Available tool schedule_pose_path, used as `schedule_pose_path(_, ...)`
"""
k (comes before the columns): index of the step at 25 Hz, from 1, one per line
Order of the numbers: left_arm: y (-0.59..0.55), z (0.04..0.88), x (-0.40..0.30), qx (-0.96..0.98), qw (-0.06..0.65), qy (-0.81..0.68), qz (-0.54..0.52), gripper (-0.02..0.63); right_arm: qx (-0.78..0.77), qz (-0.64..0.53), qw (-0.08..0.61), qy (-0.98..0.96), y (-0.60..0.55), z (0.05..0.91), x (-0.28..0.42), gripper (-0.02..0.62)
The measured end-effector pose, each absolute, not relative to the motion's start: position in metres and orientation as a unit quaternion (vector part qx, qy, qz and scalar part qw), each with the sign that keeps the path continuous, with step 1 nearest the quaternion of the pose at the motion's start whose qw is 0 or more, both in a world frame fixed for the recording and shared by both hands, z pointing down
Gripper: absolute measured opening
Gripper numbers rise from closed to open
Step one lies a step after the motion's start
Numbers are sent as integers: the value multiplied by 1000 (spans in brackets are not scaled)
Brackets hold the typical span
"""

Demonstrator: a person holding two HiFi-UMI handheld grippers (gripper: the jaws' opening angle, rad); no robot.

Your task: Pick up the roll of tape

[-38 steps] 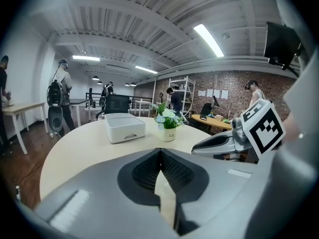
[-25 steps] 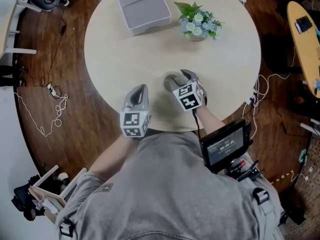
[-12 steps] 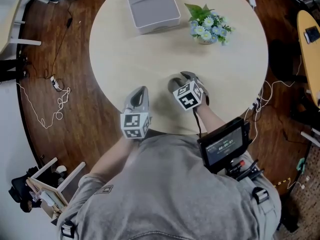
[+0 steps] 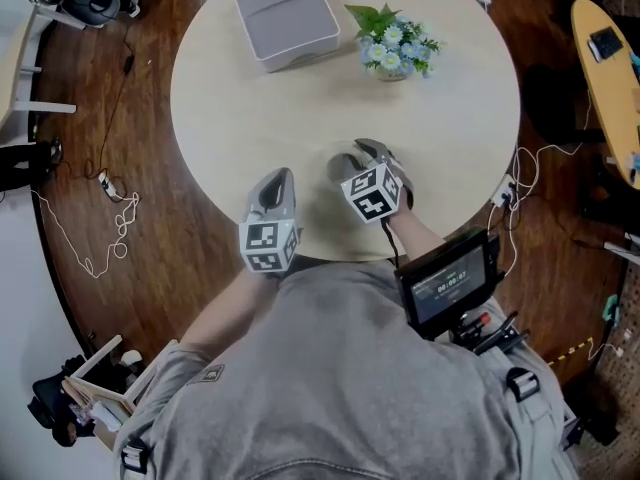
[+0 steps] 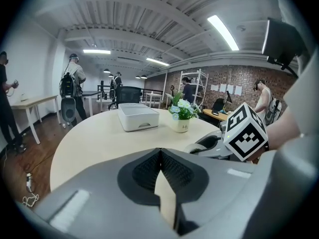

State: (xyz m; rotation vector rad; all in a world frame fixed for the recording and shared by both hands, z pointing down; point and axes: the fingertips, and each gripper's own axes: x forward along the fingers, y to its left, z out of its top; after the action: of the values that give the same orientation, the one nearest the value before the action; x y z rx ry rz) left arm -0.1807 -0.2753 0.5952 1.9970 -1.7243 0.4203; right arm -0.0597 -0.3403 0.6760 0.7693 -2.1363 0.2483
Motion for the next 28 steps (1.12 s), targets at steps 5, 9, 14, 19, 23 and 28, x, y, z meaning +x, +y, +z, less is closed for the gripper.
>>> schedule_pose_path(5, -276, 584, -172, 747, 220, -611, 143, 2, 360, 86, 379, -849, -339, 650, -46, 124)
schedule_pose_path(9, -272, 576, -171, 762, 210, -599, 132, 2, 403, 80, 345, -844, -334, 622, -38, 124)
schedule_pose_path(14, -265, 563, -169, 781, 204, -581, 105, 2, 457, 77, 303, -833, -318, 586, -25, 124)
schedule_pose_path(19, -263, 540, -158, 799, 192, -565, 74, 2, 499, 86, 257, -823, -296, 547, -10, 126)
schedule_pose_path(23, -253, 523, -143, 807, 182, -559, 57, 2, 512, 81, 233, -823, -279, 524, 1, 127)
schedule_pose_path(28, -229, 510, -121, 807, 169, -563, 48, 2, 510, 76, 209, -831, -256, 507, 16, 129)
